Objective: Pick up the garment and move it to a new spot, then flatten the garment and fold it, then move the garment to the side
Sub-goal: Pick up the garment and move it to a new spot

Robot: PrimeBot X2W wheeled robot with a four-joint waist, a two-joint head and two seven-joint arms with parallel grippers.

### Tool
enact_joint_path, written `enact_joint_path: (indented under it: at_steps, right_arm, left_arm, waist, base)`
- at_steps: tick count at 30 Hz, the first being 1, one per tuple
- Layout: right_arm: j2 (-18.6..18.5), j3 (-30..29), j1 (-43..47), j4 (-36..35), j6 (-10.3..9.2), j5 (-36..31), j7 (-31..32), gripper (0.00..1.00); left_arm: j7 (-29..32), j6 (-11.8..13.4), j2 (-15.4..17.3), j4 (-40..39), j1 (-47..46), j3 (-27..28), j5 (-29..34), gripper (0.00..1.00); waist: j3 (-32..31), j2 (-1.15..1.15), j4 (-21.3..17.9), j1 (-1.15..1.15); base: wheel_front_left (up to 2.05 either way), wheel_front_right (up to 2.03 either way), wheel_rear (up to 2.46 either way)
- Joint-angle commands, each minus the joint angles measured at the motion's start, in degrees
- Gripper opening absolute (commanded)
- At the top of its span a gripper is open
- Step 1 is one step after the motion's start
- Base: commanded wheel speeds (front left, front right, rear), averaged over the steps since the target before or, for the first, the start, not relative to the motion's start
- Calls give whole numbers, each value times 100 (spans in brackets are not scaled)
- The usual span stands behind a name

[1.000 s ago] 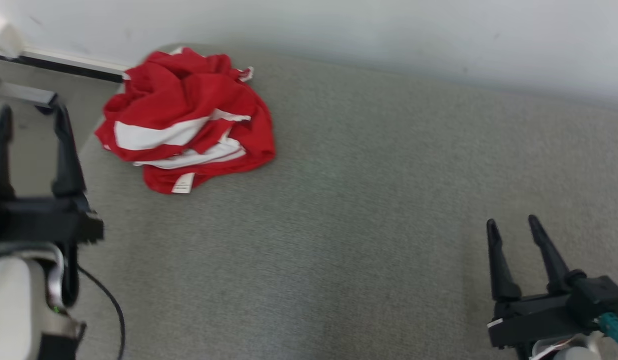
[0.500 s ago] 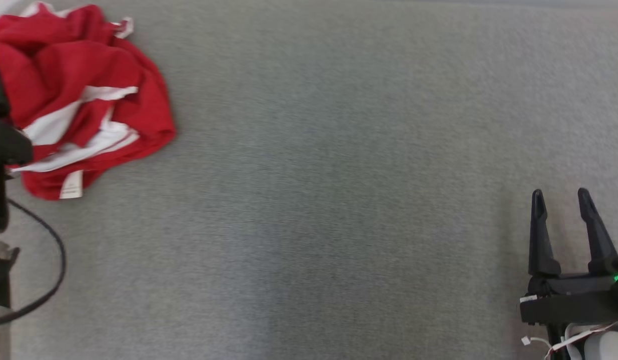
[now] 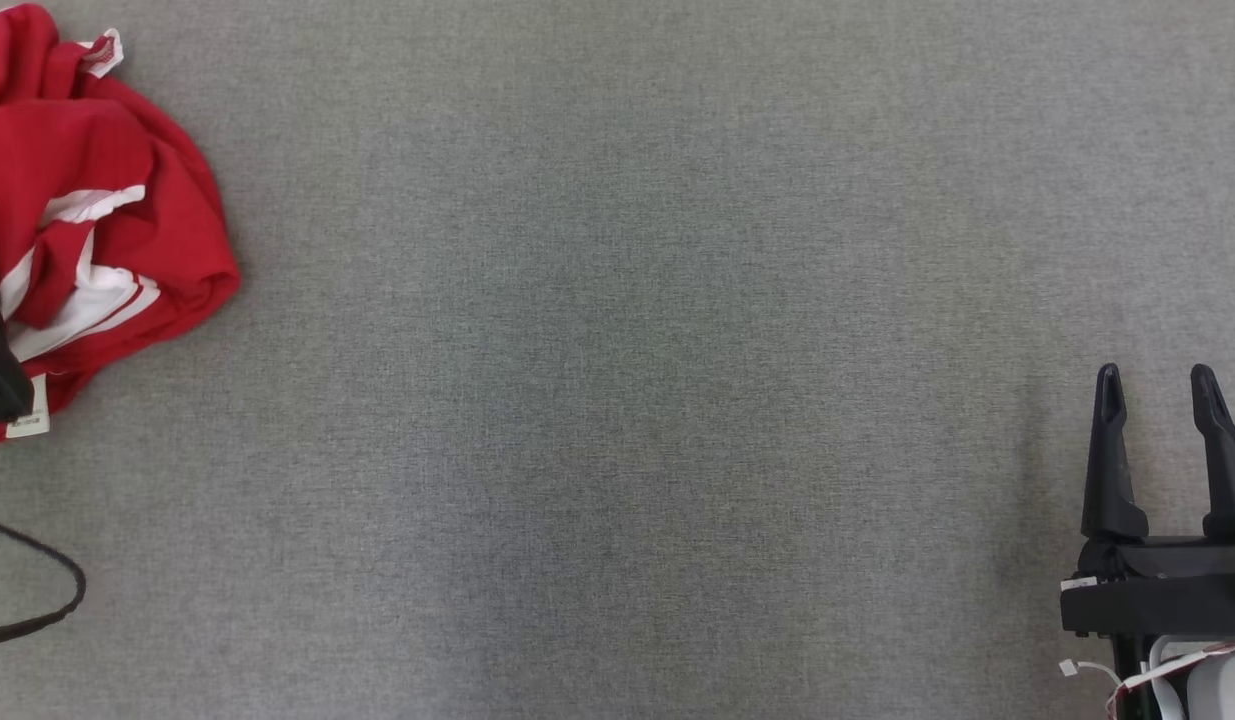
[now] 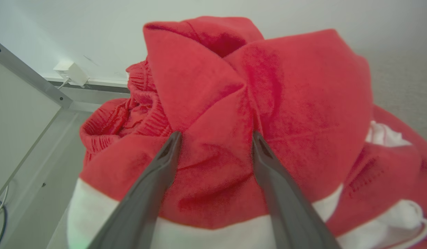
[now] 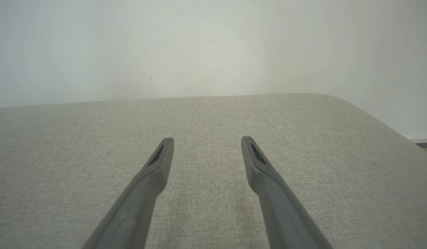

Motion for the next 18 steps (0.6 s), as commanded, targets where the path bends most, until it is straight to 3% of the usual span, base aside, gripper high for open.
enact_joint_path:
  at_steps: [1, 3, 4, 5, 6, 11, 18]
  right_arm:
    - [9, 22, -47, -8, -12, -31, -27, 100]
    - [25, 48, -29, -11, -12, -41, -28, 100]
    - [28, 53, -25, -9, -12, -42, -29, 100]
    - [31, 51, -22, -3, -12, -41, -30, 100]
    - [35, 52, -23, 7, -12, -40, -30, 100]
    - [70, 64, -38, 59, -12, -56, -35, 100]
    - [191, 199, -7, 269, -12, 35, -45, 100]
  left_arm:
    - [85, -3, 42, 88, -38, -34, -93, 100]
    - [291, 3, 96, 292, -30, -121, -209, 100]
    - [301, 3, 106, 333, -28, -151, -235, 67]
    - [289, 2, 118, 365, -33, -185, -263, 15]
    - [310, 2, 124, 427, -27, -210, -303, 0]
    - [36, 2, 196, 468, -76, -282, -425, 0]
    - [-1090, 92, 340, 61, -479, -306, -299, 0]
  waist:
    - [-18, -1, -28, 0]
    - [-35, -1, -64, 0]
    - [-42, -1, -75, 0]
    - [-50, -1, -84, 0]
    - [-61, -1, -94, 0]
    - [-179, -1, -104, 0]
    - [-587, -1, -72, 0]
  base:
    - [0, 0, 0]
    - [0, 0, 0]
    - [0, 0, 0]
    - [0, 0, 0]
    - [0, 0, 0]
    - [0, 0, 0]
    - [0, 0, 0]
